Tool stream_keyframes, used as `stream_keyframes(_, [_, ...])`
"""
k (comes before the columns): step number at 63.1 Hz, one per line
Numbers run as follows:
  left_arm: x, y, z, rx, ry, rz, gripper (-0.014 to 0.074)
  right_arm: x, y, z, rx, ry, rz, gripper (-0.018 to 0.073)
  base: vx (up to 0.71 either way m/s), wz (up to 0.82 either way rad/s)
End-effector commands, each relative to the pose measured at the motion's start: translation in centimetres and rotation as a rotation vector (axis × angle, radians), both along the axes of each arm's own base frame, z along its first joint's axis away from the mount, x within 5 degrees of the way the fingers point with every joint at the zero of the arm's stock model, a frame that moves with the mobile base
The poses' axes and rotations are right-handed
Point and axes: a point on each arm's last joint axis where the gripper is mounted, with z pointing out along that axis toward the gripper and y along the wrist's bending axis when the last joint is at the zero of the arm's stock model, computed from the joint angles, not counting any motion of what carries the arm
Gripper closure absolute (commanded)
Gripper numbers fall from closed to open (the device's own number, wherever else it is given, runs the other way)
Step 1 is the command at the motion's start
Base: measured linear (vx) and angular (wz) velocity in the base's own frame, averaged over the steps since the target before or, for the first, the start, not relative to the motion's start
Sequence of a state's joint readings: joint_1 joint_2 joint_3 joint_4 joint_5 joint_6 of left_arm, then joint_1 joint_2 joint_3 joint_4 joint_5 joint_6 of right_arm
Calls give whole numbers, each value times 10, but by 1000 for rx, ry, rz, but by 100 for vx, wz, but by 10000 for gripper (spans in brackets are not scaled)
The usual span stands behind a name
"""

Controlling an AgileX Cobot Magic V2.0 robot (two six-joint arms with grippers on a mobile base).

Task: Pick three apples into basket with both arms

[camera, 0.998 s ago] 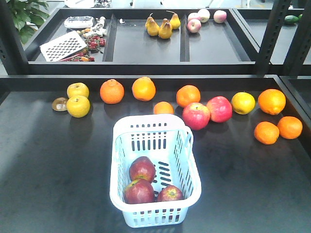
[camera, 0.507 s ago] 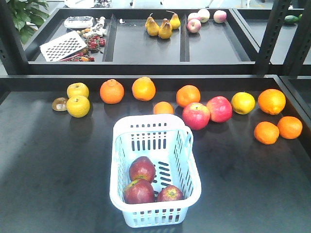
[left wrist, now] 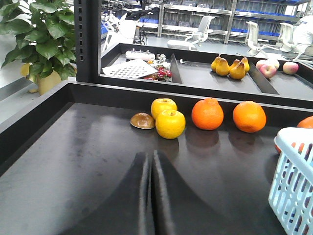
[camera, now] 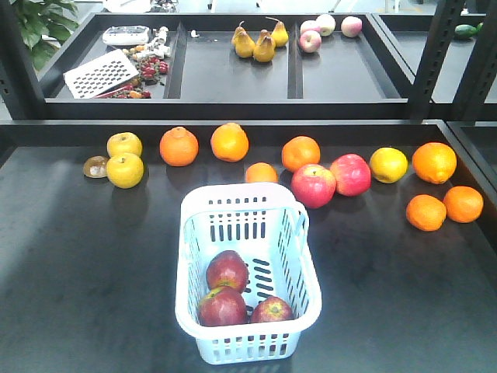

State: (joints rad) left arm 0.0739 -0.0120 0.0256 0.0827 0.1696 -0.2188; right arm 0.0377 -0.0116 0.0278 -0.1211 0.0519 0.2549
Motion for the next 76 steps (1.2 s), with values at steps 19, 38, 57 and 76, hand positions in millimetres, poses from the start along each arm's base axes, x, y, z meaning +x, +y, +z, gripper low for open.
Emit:
stream_keyframes(19, [0,0,6,1,-86,-3,603,-1,1,3,-14,-78,2,564,0,0])
stream_keyframes(38, [0,0,6,1,-86,-3,603,-1,1,3,-14,-78,2,564,0,0])
stream_keyframes(57, [0,0,6,1,-86,-3,603,-1,1,3,-14,-78,2,564,0,0])
stream_keyframes(76, [0,0,6,1,-86,-3,603,-1,1,3,-14,-78,2,564,0,0])
